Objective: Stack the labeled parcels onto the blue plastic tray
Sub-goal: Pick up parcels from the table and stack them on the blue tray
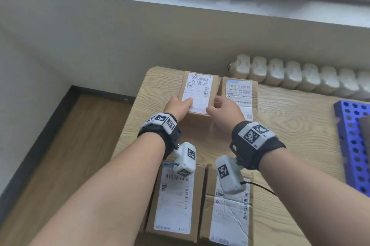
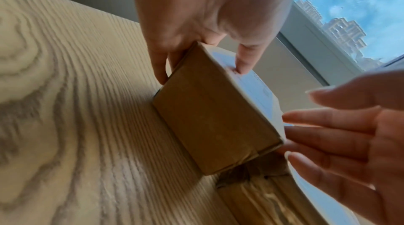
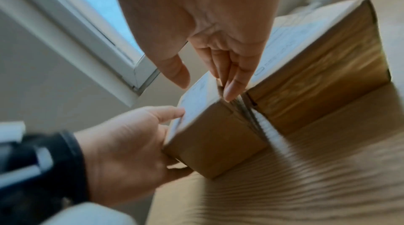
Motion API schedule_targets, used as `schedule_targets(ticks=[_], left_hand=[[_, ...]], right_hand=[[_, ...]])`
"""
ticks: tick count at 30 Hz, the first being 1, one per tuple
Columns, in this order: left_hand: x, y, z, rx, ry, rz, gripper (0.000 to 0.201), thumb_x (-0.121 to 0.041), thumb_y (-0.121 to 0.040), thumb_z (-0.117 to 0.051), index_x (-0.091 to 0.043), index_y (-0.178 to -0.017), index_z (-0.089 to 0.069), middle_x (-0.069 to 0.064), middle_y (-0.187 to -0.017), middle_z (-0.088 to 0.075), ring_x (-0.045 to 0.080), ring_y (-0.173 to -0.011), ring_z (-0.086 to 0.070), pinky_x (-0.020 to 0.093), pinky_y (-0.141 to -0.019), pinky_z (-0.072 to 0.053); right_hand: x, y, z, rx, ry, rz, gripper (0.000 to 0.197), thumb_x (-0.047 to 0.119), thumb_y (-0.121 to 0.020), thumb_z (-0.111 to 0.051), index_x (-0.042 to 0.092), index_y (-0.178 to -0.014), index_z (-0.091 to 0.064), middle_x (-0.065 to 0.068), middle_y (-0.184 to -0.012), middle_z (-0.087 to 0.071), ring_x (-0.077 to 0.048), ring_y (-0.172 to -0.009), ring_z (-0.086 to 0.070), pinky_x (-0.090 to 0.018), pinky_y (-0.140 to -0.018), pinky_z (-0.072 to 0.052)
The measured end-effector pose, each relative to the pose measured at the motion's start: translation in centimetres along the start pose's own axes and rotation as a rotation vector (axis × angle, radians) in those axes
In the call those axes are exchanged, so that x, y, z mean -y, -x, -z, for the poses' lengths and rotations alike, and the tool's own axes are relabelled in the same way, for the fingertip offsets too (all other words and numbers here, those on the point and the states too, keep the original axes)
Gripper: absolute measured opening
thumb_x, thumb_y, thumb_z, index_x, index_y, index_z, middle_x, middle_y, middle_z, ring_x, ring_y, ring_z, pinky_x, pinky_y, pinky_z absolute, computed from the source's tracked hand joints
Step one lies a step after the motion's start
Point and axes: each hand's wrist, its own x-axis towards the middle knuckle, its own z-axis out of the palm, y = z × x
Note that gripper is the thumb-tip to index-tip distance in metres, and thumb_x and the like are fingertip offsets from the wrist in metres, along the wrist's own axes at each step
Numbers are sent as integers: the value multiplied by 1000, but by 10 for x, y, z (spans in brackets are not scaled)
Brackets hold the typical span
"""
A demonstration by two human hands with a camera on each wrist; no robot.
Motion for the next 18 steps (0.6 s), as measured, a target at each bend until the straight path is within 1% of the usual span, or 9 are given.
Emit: schedule_targets(ticks=[2, 4, 7, 9, 10, 12, 13, 16, 18], left_hand=[[-5, 7, 4, -12, 77, 25, 43, -38, -85, -58, -12, -119, -57, 1, -113, -65, 22, -104, -62, 33, -96, -47], [-7, 9, 7, -29, 117, 40, 24, -32, -92, -57, -17, -111, -54, 1, -107, -64, 21, -100, -61, 30, -90, -46], [-3, 7, 13, -54, 143, 18, 28, -32, -92, -58, -15, -115, -58, 2, -107, -65, 22, -102, -63, 32, -92, -49], [-1, 8, 16, -81, 169, -7, 26, -33, -91, -59, -14, -109, -63, 0, -102, -67, 21, -100, -64, 32, -88, -49], [-2, 10, 19, -91, 187, -17, 20, -34, -91, -59, -17, -100, -64, -2, -98, -67, 20, -97, -64, 31, -85, -50], [-3, 14, 22, -104, 230, -33, 16, -38, -90, -60, -22, -88, -59, -3, -93, -66, 17, -90, -64, 31, -77, -51], [-4, 17, 24, -107, 263, -42, 19, -41, -88, -61, -22, -87, -57, -2, -93, -66, 17, -87, -64, 31, -73, -51], [-8, 24, 29, -66, 404, -48, 40, -53, -75, -63, -21, -96, -52, 5, -103, -67, 23, -93, -67, 38, -77, -55], [-10, 30, 34, -21, 483, -66, 43, -51, -79, -64, -19, -104, -48, 5, -106, -64, 21, -90, -65, 33, -67, -52]], right_hand=[[4, -2, 0, 16, -109, -42, 25, 18, -89, -56, 6, -109, -63, -4, -99, -65, -28, -98, -62, -38, -84, -51], [8, -2, -1, 24, -199, -81, 34, 17, -88, -58, -1, -116, -60, -11, -103, -63, -34, -104, -62, -49, -91, -52], [9, -3, -1, 30, -261, -115, 46, 16, -88, -58, -13, -122, -51, -25, -117, -62, -40, -105, -62, -56, -93, -50], [9, -3, 2, 37, -294, -110, 37, 12, -89, -56, -8, -120, -57, -22, -106, -67, -36, -93, -64, -51, -93, -52], [10, -2, 5, 39, -314, -103, 26, 11, -90, -55, 0, -113, -62, -17, -99, -68, -31, -85, -63, -47, -90, -52], [11, -2, 9, 26, -349, -82, 20, 9, -91, -52, 7, -106, -65, -13, -95, -69, -21, -74, -58, -39, -79, -54], [13, -1, 10, 24, -367, -67, 19, 9, -92, -50, 11, -102, -66, -11, -95, -69, -19, -70, -57, -36, -73, -52], [16, 7, 13, 34, -416, -26, 20, 11, -94, -49, 15, -105, -66, -3, -91, -68, -15, -65, -55, -29, -65, -48], [16, 14, 14, 37, -459, -14, 16, 16, -97, -50, 23, -100, -64, 3, -86, -67, -12, -64, -55, -26, -64, -49]])
